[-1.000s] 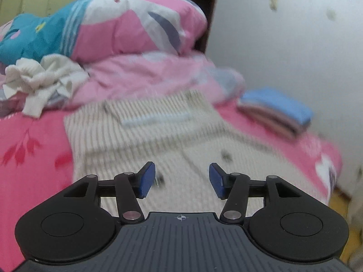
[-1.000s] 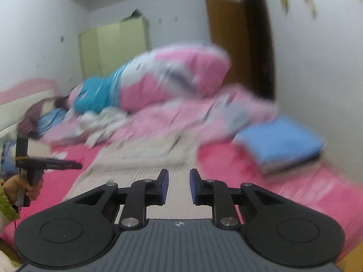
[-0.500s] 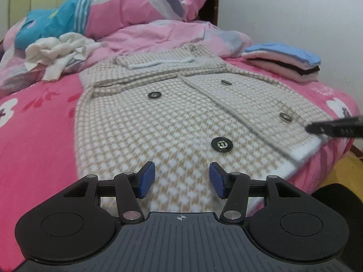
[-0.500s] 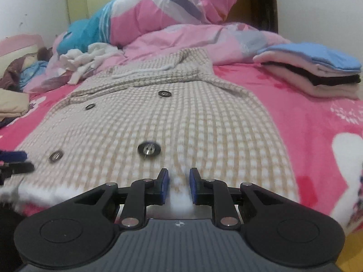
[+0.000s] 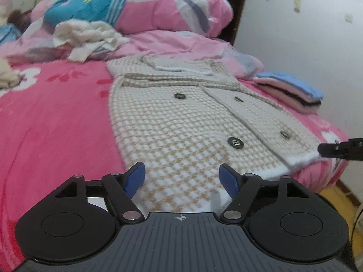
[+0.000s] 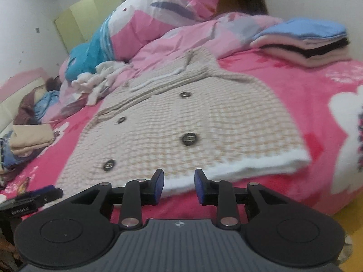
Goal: Fold clothes
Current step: 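Move both open grippers back over the checked coat's hem edge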
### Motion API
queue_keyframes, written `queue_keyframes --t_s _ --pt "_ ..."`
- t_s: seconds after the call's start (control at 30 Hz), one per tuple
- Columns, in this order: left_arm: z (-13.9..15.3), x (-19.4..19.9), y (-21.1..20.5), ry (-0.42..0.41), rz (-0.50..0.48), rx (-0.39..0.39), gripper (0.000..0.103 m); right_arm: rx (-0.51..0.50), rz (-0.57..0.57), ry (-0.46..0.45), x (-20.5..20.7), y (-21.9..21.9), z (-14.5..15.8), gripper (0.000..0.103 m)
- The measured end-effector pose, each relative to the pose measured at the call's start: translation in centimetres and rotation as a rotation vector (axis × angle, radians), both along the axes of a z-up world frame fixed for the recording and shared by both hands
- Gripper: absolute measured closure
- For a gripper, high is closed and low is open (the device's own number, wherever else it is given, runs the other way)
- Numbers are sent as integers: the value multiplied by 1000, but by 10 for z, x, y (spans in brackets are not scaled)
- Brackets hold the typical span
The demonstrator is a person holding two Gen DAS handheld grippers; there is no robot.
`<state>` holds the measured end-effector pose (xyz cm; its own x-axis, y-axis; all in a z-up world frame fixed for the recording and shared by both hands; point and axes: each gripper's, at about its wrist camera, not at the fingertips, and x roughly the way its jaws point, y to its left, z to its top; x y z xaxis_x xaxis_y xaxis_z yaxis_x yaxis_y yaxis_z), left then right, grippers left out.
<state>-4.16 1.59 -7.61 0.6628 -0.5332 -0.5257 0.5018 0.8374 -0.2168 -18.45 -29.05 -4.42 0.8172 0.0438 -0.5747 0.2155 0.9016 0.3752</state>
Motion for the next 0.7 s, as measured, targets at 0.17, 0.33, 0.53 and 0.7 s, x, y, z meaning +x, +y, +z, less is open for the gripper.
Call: queue_keyframes --t_s 0.17,0.33,0.53,0.7 --pt "-3 9 13 57 20 -37 20 44 46 33 31 16 -5 69" --pt "-8 14 15 104 24 -20 11 35 71 53 49 32 -9 68" --pt "-9 6 9 89 24 20 5 8 57 52 41 37 -8 68" --pt "-9 2 3 60 40 81 5 -62 28 28 21 37 -1 62"
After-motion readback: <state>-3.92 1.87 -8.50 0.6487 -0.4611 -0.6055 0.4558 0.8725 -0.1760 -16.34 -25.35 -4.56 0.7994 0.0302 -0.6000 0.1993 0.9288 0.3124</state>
